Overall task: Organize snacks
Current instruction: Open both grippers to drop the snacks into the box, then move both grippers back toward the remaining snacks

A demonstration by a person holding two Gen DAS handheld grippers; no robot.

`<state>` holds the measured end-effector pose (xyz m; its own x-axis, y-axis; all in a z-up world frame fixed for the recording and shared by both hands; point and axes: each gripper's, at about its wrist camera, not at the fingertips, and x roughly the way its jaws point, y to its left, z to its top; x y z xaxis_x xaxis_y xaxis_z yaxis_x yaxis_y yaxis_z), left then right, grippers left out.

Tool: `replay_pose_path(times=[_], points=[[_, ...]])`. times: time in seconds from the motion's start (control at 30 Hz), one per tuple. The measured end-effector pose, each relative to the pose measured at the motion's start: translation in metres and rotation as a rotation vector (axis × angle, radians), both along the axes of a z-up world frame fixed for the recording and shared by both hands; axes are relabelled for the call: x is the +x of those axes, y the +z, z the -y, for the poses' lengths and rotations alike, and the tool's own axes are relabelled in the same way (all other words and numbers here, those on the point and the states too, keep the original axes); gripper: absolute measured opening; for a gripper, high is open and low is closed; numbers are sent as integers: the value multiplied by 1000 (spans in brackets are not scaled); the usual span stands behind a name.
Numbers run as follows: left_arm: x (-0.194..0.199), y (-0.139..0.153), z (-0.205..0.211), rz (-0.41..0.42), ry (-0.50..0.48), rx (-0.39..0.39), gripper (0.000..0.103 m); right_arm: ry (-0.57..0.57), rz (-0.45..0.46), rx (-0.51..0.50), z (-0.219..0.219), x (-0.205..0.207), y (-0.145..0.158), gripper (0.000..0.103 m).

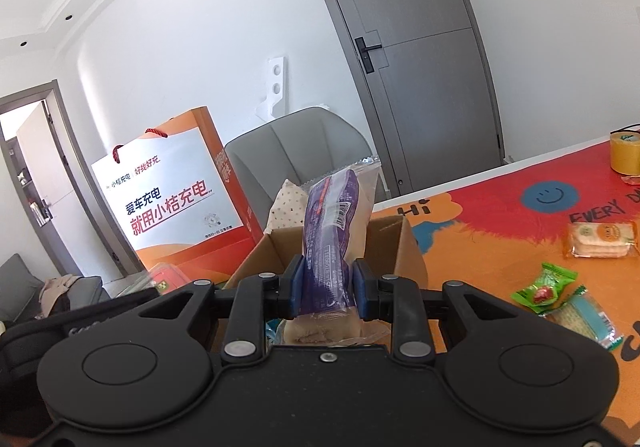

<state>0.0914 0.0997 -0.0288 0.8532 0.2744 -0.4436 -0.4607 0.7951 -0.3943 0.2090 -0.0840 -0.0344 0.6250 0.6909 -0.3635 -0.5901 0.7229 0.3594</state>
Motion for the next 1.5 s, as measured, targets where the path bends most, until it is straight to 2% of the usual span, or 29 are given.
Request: replay_pose_path(times=[0.1, 0.17, 0.2, 0.37, 0.53, 0.6, 0.8, 1.17, 1.5], points=[[-6, 1, -5, 8, 20, -7, 64, 8, -3, -5, -6, 2, -1, 29], [-10, 2, -6, 9, 28, -5, 68, -3, -19, -17, -7, 2, -3, 42], [-11, 1, -6, 12, 29, -4, 71, -17, -30, -17, -6, 1, -4, 56], [-18, 0, -6, 12, 51, -3, 81, -69, -47, -20, 11, -6, -7, 62], [-19, 1, 1, 6, 67, 8, 91, -136, -36, -47, 32, -10, -4, 86], [-18, 1, 7, 0, 69, 24, 93, -164, -36, -46, 45, -10, -4, 89], [-12, 5, 30, 1, 22, 47, 98, -221, -52, -38, 78, -7, -5, 93], [4, 12, 79, 12, -83, 77, 98, -288, -54, -30, 124, -7, -5, 95], [20, 17, 127, 17, -179, 131, 98, -366, -65, 22, 170, -4, -9, 95]])
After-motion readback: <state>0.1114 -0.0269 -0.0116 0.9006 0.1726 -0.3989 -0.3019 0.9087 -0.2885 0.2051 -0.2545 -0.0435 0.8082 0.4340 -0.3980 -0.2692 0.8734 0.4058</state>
